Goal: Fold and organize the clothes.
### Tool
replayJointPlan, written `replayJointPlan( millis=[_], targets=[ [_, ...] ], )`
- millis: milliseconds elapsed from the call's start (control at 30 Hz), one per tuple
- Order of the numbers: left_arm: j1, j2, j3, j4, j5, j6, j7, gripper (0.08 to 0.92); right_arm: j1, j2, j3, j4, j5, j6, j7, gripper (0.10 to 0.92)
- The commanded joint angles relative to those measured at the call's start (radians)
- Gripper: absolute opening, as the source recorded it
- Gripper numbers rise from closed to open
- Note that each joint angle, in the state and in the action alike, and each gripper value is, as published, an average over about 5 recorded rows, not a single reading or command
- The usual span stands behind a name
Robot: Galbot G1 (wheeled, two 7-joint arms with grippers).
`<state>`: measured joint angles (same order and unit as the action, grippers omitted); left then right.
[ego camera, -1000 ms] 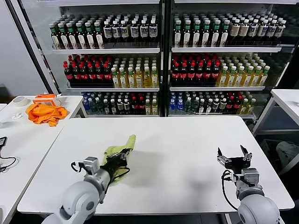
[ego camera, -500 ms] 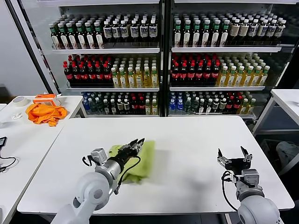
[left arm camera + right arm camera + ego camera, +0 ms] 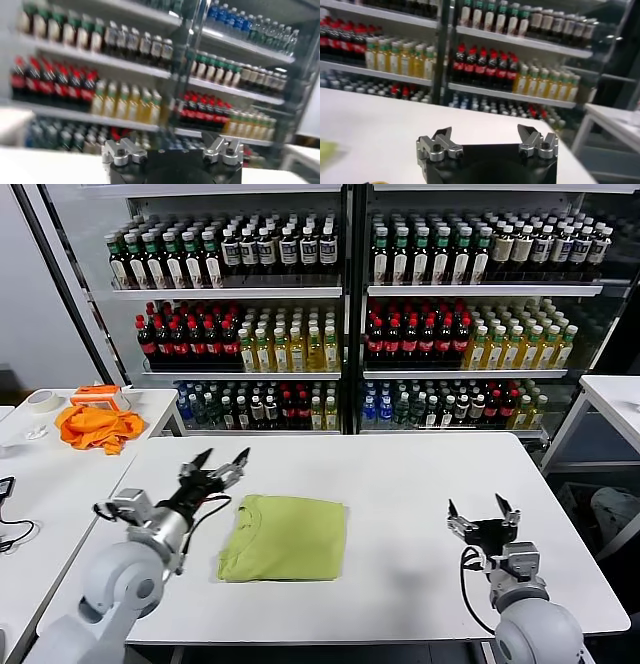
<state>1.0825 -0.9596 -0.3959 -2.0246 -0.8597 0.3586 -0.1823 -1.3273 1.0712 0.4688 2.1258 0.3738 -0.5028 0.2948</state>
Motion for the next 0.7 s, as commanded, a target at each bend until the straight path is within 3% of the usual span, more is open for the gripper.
replayJointPlan(
  millis=[33, 433, 700],
  targets=[
    [0.186, 0.071, -0.159, 0.018, 0.317, -0.106, 0.128, 0.808, 0.112, 0.039, -0.224, 0.005, 0.203, -0.070, 0.066, 0.823],
    [0.269, 0.037, -0.198, 0.004, 0.378, -0.121, 0.157, 0.823, 0.229, 0.071, -0.516, -0.020, 0.417, -0.077, 0.266, 0.823],
    [0.284, 0.019, -0.204, -0.053, 0.284, -0.119, 0.173, 0.823, 0.262, 0.082, -0.577, -0.078, 0.426, -0.077, 0.336, 0.823]
  ],
)
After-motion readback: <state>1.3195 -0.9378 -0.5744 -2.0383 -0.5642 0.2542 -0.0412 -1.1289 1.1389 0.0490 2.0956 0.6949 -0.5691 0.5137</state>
